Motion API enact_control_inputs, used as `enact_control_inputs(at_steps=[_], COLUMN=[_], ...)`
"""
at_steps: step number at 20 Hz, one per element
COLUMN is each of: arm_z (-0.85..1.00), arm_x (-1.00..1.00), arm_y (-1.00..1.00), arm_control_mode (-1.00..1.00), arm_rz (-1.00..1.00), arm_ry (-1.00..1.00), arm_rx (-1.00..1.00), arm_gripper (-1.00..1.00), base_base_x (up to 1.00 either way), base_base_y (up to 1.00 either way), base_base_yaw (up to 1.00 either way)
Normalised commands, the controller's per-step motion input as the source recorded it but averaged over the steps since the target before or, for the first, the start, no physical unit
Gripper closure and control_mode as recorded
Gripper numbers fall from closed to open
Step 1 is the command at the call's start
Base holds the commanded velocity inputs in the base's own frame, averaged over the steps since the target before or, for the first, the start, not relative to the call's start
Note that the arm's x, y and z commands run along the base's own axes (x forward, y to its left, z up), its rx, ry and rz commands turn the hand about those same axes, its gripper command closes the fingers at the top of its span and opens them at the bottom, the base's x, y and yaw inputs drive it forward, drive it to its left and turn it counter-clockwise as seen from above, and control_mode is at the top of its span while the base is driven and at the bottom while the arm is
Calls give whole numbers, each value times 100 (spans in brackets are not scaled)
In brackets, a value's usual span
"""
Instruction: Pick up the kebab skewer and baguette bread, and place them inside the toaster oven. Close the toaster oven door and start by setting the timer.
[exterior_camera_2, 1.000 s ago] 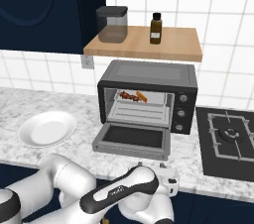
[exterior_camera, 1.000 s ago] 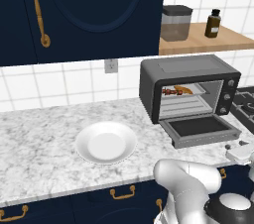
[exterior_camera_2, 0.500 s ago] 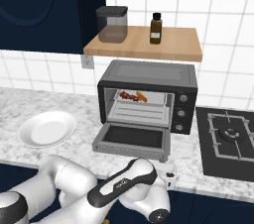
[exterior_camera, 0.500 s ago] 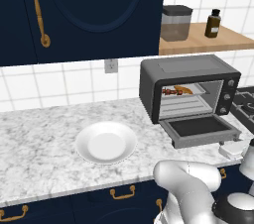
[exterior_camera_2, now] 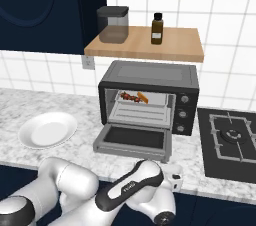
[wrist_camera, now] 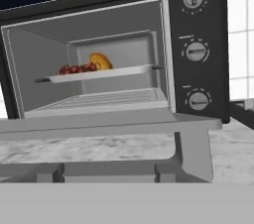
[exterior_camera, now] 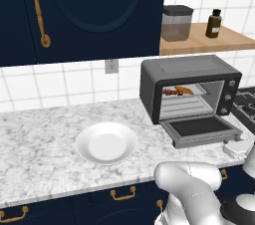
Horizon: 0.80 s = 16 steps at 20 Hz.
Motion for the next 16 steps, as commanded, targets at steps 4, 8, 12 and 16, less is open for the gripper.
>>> enact_control_inputs(at_steps=[4,8,12,16], arm_z=[31,44,35,13], arm_x=[8,22,31,35], arm_y=[0,1,3,3], arm_control_mode=[-100,-100,-100,-100], arm_rz=[0,0,0,0], arm_ry=[-17,-20,-14,-6], arm_rx=[0,0,0,0], arm_gripper=[-100,-100,-100,-100], base_base_x=[0,0,0,0], base_base_y=[0,0,0,0], base_base_yaw=[0,0,0,0])
